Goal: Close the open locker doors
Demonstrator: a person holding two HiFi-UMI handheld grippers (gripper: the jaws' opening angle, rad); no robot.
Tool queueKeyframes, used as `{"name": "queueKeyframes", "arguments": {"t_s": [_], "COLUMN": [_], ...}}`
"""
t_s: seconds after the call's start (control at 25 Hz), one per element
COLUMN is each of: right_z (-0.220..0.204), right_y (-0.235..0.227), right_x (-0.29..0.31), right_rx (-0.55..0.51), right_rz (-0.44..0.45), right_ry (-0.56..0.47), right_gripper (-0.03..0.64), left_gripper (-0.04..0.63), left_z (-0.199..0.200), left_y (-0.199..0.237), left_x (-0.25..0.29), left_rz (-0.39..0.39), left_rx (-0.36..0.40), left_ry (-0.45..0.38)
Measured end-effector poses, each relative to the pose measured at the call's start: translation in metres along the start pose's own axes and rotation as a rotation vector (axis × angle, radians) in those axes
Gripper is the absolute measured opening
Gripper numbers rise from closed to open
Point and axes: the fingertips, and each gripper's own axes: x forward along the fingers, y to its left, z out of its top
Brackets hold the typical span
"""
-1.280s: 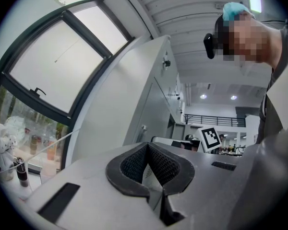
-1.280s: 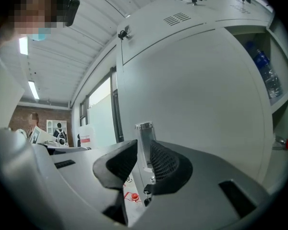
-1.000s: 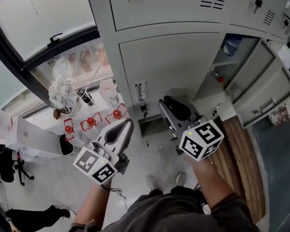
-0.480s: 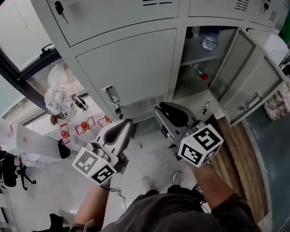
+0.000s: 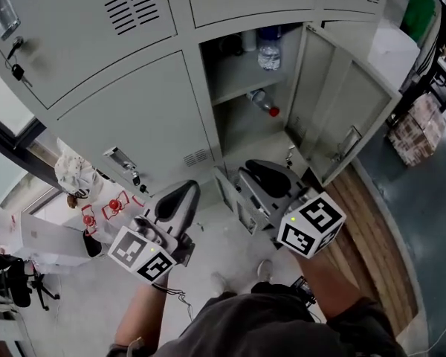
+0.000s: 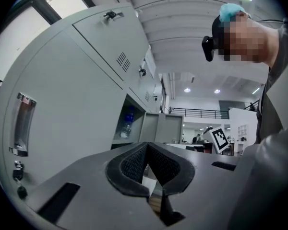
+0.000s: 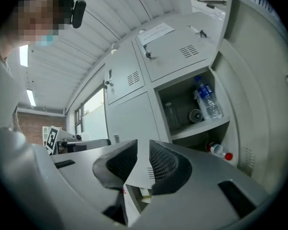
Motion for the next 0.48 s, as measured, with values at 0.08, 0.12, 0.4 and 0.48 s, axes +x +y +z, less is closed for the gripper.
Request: {"name": "queueKeyframes", "arguments": {"t_s": [0.08, 0.12, 0.4, 0.48], "right_z": [0.002, 0.004, 0.011, 0.012], "right_y": [-0.018, -0.028, -0.084, -0.096], "right_x": [-0.020, -0.029, -0.091, -0.105], "right_rx": [0.004, 0.006, 0.016, 0.017], "right_rz": [-0.038, -0.057, -0.171, -0.197], "right_ry": [-0.008, -0.013, -0.040, -0.045], "right_gripper": [0.061, 0.061, 0.061, 0.061], "left_gripper": [0.008, 0.008, 0.008, 0.008], "left_z": [-0.005, -0.007, -0.027, -0.031], "left_y": [-0.012, -0.019, -0.057, -0.067], "left_x": [0.017, 0.025, 0.078, 0.091], "left_rz": [-0.026, -0.037, -0.109, -0.130], "left_rx": [0.000, -0.001, -0.015, -0.020], "left_ry": [0.009, 0.013, 0.040, 0.046]}}
